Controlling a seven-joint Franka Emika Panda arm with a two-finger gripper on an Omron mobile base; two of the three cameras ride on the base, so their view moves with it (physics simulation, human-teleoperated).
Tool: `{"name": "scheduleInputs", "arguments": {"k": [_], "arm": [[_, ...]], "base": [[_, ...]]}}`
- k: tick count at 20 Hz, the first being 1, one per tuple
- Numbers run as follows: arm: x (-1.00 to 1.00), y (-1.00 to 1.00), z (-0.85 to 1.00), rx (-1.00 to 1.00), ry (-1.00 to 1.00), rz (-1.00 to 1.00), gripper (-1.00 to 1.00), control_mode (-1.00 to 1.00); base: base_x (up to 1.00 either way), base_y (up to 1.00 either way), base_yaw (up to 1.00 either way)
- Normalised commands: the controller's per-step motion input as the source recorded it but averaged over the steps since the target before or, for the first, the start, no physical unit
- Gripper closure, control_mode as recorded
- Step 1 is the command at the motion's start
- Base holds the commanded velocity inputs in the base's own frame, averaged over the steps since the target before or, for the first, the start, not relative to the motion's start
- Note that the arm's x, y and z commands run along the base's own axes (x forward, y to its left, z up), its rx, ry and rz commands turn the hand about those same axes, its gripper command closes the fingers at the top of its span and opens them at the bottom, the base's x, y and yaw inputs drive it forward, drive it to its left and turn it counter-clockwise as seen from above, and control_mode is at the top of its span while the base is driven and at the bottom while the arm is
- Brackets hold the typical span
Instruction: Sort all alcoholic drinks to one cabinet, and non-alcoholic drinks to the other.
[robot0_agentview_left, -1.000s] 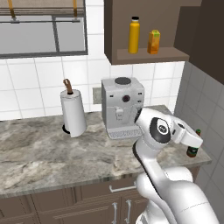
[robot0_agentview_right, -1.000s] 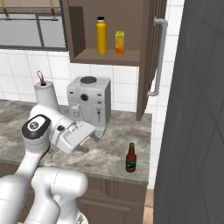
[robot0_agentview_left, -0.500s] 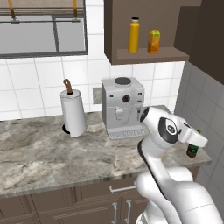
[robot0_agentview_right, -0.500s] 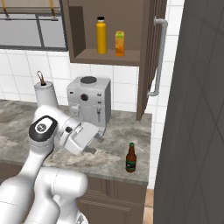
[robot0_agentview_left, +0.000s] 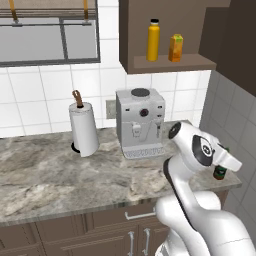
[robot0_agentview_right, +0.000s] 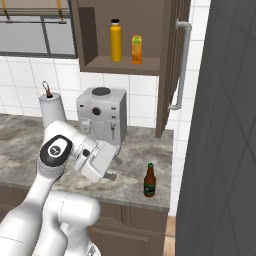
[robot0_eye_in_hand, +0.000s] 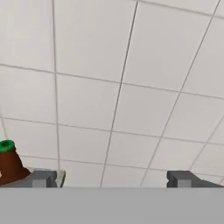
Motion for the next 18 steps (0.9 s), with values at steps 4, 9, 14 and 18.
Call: {"name": "scheduleInputs", "arguments": {"k": [4,9,14,18], "arm": [[0.07,-0.02,-0.24,0.04,-0.19,0.0,-1.0,-1.0],[0.12,-0.03,-0.16,0.04,-0.17,0.02,-1.0,-1.0],[0.09,-0.01,-0.11,0.02,-0.11,0.01,-1.0,-1.0],[0.06,-0.05,-0.06,0.0,0.0,0.0,-1.0,-1.0]], "base": [[0.0,0.0,0.0],[0.0,0.0,0.0],[0.0,0.0,0.0],[0.0,0.0,0.0]]}}
